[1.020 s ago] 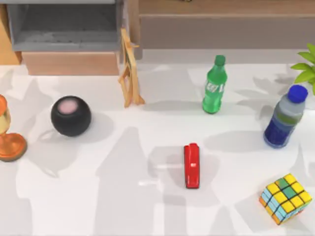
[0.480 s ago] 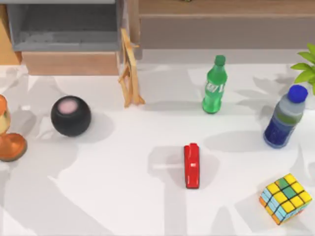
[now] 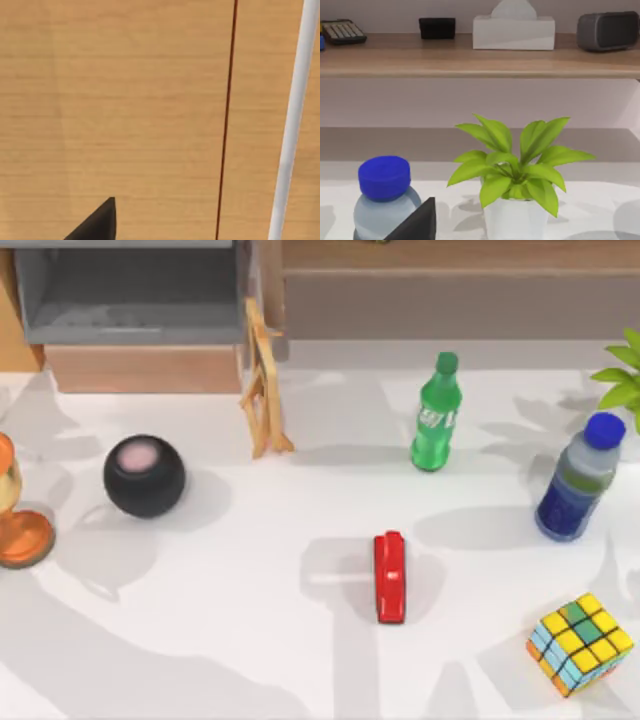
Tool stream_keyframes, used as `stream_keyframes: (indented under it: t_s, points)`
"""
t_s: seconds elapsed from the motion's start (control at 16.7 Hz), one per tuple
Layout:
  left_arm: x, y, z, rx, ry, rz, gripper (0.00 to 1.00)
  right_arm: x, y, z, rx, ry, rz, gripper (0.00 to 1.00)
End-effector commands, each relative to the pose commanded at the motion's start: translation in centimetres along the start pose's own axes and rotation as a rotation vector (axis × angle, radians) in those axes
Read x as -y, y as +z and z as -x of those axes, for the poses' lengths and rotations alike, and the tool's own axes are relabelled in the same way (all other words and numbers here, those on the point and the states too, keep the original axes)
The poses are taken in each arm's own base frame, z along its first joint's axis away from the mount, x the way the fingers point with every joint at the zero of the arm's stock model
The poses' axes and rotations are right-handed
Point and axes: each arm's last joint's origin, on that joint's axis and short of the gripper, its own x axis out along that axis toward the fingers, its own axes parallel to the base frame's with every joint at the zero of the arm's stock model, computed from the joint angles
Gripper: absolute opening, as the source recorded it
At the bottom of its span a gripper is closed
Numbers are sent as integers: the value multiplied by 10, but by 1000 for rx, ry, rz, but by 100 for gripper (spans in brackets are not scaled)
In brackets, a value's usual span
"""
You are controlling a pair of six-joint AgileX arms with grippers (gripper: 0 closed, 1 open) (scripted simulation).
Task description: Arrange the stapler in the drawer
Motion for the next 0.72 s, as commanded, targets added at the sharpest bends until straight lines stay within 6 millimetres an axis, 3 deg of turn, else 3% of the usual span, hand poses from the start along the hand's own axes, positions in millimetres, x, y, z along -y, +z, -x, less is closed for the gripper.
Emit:
stream_keyframes:
  t_s: [0.24, 0.72]
  points:
    - [0, 2, -1, 3, -3, 3, 100, 0, 0, 0, 0, 0, 0, 100]
    - [0, 0, -25, 0, 0, 0, 100, 0, 0, 0, 0, 0, 0, 100]
